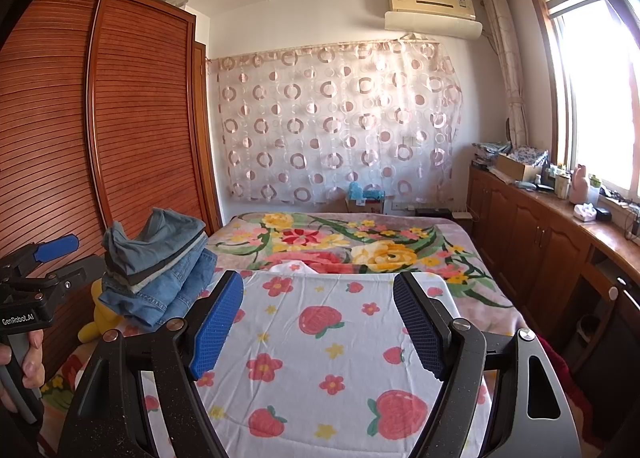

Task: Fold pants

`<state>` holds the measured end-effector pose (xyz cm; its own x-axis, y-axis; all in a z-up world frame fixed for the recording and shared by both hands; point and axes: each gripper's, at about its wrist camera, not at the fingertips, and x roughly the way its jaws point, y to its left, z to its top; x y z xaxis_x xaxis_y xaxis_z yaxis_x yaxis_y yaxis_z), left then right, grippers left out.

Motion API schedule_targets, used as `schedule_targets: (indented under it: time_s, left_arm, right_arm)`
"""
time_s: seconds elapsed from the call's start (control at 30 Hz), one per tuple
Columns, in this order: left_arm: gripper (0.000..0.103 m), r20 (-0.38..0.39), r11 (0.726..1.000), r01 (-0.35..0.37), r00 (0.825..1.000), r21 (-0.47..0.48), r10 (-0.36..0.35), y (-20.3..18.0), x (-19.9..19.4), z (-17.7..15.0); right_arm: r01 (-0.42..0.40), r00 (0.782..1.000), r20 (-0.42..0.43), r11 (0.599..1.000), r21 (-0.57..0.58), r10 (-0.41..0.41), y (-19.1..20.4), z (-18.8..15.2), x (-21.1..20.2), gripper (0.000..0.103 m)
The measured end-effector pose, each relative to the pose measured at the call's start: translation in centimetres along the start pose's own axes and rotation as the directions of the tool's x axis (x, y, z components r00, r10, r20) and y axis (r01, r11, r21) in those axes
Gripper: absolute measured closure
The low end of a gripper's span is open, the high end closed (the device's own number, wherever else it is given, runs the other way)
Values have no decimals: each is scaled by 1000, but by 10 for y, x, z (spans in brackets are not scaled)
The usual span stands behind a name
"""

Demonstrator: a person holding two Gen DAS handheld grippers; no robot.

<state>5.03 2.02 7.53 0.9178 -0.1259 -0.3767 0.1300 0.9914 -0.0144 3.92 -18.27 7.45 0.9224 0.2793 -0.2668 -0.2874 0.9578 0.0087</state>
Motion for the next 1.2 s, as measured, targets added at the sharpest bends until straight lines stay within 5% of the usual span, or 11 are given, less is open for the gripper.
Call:
schedule_targets:
  time_s: [1.2]
  left_arm:
    - [8,1,1000,-2,1000,-1,2,0,1,-1]
  right_arm:
    - [1,1000,1,1000,0,-1,-2,2,-1,23]
